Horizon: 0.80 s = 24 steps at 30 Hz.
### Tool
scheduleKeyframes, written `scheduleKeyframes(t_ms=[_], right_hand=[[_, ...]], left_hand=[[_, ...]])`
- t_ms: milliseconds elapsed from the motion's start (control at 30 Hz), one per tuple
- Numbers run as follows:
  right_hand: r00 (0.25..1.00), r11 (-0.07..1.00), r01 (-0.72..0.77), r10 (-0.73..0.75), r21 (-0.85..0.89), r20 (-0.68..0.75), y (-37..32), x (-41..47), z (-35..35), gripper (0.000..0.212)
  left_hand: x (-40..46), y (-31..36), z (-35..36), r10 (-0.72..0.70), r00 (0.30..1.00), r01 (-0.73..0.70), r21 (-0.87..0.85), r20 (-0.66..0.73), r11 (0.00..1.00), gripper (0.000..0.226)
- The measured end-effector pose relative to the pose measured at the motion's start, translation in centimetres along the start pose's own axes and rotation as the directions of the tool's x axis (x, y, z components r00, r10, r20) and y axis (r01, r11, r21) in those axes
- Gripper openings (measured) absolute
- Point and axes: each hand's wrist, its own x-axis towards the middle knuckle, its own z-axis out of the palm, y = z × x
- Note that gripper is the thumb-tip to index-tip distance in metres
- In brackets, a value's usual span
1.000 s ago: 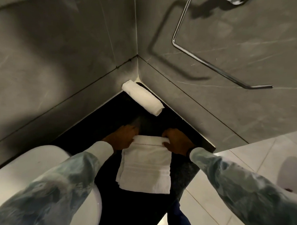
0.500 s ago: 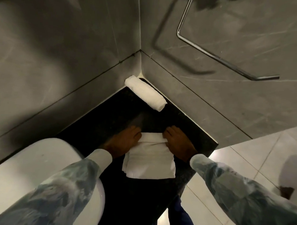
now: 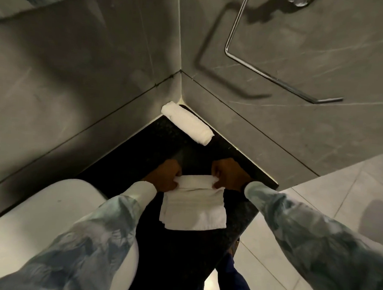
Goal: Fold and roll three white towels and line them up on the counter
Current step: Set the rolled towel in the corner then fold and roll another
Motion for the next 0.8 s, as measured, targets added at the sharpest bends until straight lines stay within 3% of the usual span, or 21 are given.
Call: scheduleKeyframes(t_ms=[67,167,267,367,433,533,667,733,800], right_hand=[[0.998,0.999,-0.004,0.007,-0.050,0.063,-0.4,0.4,-0.2,0.049],[0.990,0.993,0.037,-0.021,-0.112,0.141,-0.9,0.6,-0.2,0.046],[0.993,0.998,0.018,-0.011,-0.063,0.114,-0.9,-0.4,0.3,0.043],[1.000,0.997,0.028,-0.027,-0.076,0.015,-0.9,-2.4,2.4,0.038],[0.996,0.979,0.087,-0.090,-0.186,-0.008,-1.2,-3.6,4.0,0.036],[0.988,0.946,0.134,-0.150,-0.294,-0.033,-1.4,-4.8,5.3,0.040],[0.962,0.922,0.172,-0.233,-0.346,-0.141,-1.6,-6.5,6.6,0.033],[0.970,0.939,0.169,-0.213,-0.301,-0.120,-1.8,-6.8,6.4,0.028],[0.990,0.970,0.141,-0.144,-0.198,-0.002,-1.9,-6.2,4.9,0.028]], left_hand=[[-0.6,0.5,0.7,0.014,0.999,-0.015,-0.018,-0.051,1.000,0.034],[-1.8,0.7,2.1,-0.012,0.995,0.012,-0.008,-0.097,1.000,0.036],[-2.9,1.7,2.7,0.025,0.992,-0.018,0.062,-0.121,0.998,0.040],[-3.7,2.4,2.1,0.040,0.996,-0.034,0.091,-0.075,0.995,0.043],[-3.5,2.2,0.8,0.059,0.998,-0.059,-0.034,0.004,0.998,0.039],[-2.8,2.0,-1.8,-0.054,0.987,0.080,-0.168,0.153,0.983,0.033],[-2.5,3.1,-1.5,-0.110,0.958,0.133,-0.068,0.263,0.989,0.043],[-3.0,3.7,-0.6,-0.132,0.966,0.139,-0.017,0.223,0.990,0.041],[-4.1,4.0,0.5,-0.161,0.978,0.167,-0.031,0.135,0.986,0.039]])
